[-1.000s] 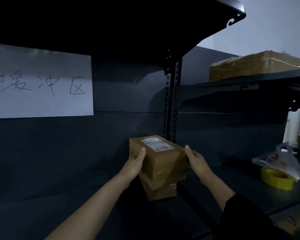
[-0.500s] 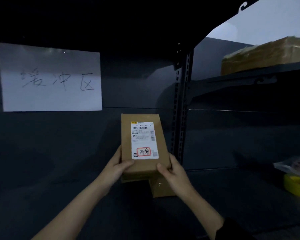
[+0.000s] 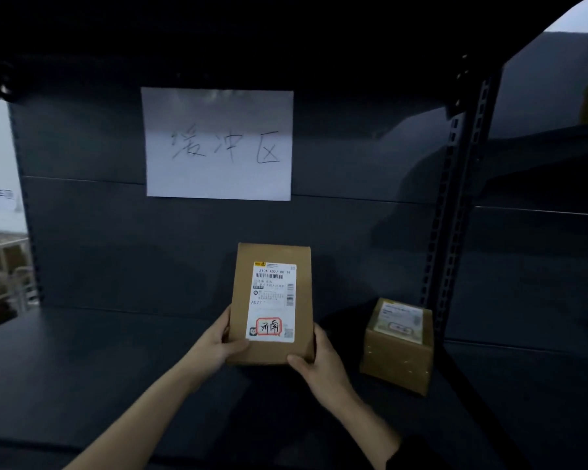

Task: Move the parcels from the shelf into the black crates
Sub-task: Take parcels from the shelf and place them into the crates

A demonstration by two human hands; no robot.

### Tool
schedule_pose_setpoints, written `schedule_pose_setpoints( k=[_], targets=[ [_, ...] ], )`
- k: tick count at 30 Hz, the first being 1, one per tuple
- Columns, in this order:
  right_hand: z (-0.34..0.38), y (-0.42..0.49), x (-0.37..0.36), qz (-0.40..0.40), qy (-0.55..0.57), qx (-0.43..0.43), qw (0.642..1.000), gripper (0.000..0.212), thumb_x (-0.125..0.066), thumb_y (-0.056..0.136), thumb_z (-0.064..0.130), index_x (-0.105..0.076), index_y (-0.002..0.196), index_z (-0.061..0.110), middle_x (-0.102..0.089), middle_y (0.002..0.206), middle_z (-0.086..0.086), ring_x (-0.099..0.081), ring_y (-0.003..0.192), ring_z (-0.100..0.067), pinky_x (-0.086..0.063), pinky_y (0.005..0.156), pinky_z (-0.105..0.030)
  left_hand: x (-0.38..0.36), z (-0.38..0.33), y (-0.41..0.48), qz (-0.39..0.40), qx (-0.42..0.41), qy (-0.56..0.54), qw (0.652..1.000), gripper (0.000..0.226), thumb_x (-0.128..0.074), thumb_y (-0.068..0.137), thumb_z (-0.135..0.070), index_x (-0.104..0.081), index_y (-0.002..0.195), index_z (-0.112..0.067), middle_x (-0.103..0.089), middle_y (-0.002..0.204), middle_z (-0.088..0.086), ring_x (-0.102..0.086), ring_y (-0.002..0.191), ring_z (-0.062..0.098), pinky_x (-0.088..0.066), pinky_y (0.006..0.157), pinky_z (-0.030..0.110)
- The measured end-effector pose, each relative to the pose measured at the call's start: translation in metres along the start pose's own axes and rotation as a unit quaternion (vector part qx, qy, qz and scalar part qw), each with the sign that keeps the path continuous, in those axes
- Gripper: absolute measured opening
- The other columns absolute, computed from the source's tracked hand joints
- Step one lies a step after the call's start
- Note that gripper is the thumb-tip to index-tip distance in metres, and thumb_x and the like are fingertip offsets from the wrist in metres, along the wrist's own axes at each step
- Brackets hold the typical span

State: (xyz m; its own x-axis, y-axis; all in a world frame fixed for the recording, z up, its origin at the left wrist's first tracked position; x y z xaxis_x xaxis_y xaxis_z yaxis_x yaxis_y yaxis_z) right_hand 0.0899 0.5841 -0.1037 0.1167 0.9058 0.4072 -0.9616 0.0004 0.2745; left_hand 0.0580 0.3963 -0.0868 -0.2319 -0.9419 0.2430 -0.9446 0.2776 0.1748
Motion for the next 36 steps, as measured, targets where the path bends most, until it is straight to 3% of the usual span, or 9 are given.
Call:
schedule_pose_setpoints(
  k=[5,10,13,15,20,25,28,31,36],
  targets=[
    [-0.009,0.008,-0.011,0.008,-0.04,-0.013,0.999,0.069,-0.063,0.084,0.006,-0.028,0.142,0.021,-0.044,0.139,0.006,-0.04,0.126,-0.004,-0.032,0.104,-0.018,0.004,0.021,0.005,-0.029,-0.001,0.059,0.998,0.081,-0.065,0.08,-0.005,-0.022,0.145,-0.028,-0.054,0.132,-0.007,-0.05,0.124,0.012,-0.041,0.106,0.041],
    [-0.015,0.01,-0.01,0.024,-0.084,-0.027,0.996,0.071,-0.062,0.084,0.007,-0.026,0.143,0.022,-0.04,0.145,0.001,-0.037,0.132,-0.009,-0.028,0.107,-0.02,-0.008,0.038,0.008,-0.054,0.028,0.116,0.991,0.087,-0.062,0.081,0.002,-0.014,0.145,-0.033,-0.05,0.128,-0.01,-0.046,0.128,0.017,-0.04,0.107,0.041],
    [-0.017,0.007,0.003,0.025,-0.108,-0.04,0.993,0.076,-0.062,0.087,0.014,-0.017,0.148,0.02,-0.03,0.152,0.001,-0.029,0.139,-0.013,-0.023,0.112,-0.024,-0.006,0.042,0.009,-0.088,0.036,0.116,0.989,0.093,-0.073,0.074,-0.02,-0.015,0.145,-0.032,-0.044,0.135,-0.009,-0.041,0.131,0.016,-0.038,0.108,0.045],
    [-0.017,0.003,0.019,0.008,-0.121,-0.052,0.991,0.078,-0.06,0.09,0.02,-0.01,0.15,0.019,-0.021,0.156,0.0,-0.022,0.143,-0.014,-0.02,0.117,-0.03,-0.009,0.025,0.004,-0.148,0.008,0.149,0.978,0.101,-0.075,0.069,-0.038,-0.013,0.147,-0.027,-0.033,0.148,0.002,-0.032,0.137,0.022,-0.033,0.111,0.048],
    [-0.003,-0.018,0.071,-0.068,-0.123,0.004,0.99,0.066,-0.057,0.092,0.022,-0.022,0.148,0.018,-0.032,0.15,0.002,-0.031,0.138,-0.011,-0.029,0.114,-0.028,-0.042,-0.034,-0.023,-0.269,-0.177,0.255,0.912,0.073,-0.068,0.081,-0.014,-0.029,0.143,-0.011,-0.03,0.147,0.01,-0.02,0.135,0.02,-0.028,0.108,0.039],
    [-0.004,-0.039,0.138,-0.203,-0.135,0.015,0.97,0.048,-0.056,0.091,0.011,-0.042,0.138,0.007,-0.047,0.138,-0.005,-0.043,0.129,-0.017,-0.031,0.101,-0.017,-0.114,-0.052,-0.015,-0.154,-0.305,0.289,0.894,0.05,-0.057,0.082,-0.027,-0.044,0.128,-0.01,-0.054,0.124,0.013,-0.038,0.117,0.012,-0.026,0.104,0.017],
    [-0.026,-0.043,0.166,-0.235,-0.117,-0.06,0.963,0.047,-0.053,0.093,0.019,-0.042,0.137,0.006,-0.046,0.136,-0.008,-0.044,0.127,-0.022,-0.033,0.102,-0.024,-0.156,-0.045,0.012,-0.047,-0.223,0.223,0.948,0.053,-0.053,0.092,-0.027,-0.036,0.14,-0.012,-0.042,0.14,0.006,-0.033,0.13,0.009,-0.021,0.106,0.013],
    [-0.041,-0.046,0.173,-0.201,-0.072,-0.142,0.967,0.047,-0.046,0.097,0.029,-0.04,0.138,0.007,-0.046,0.12,0.002,-0.047,0.123,-0.023,-0.035,0.097,-0.024,-0.186,-0.034,0.038,0.037,-0.009,0.031,0.999,0.063,-0.051,0.094,-0.028,-0.02,0.147,-0.014,-0.026,0.153,0.005,-0.026,0.141,0.019,-0.023,0.112,0.027],
    [-0.061,-0.041,0.154,-0.155,0.093,-0.202,0.962,0.05,-0.039,0.094,0.05,-0.049,0.131,0.019,-0.062,0.117,-0.001,-0.059,0.102,-0.016,-0.047,0.092,-0.03,-0.209,-0.024,0.043,0.093,0.118,-0.135,0.98,0.047,-0.044,0.096,-0.037,-0.042,0.138,-0.015,-0.054,0.129,0.002,-0.053,0.11,0.013,-0.039,0.089,0.023]
  ],
)
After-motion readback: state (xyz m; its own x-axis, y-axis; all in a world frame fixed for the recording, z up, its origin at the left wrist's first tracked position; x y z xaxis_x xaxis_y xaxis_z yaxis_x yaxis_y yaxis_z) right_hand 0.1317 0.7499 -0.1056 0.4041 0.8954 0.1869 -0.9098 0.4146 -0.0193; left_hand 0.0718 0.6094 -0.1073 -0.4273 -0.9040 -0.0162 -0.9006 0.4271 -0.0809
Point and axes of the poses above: each hand's wrist, its own y-axis towards the middle knuckle, its own x-axis out of the back of the hand, z = x × y, the point moved 4 cm from there along y, towards the middle knuckle
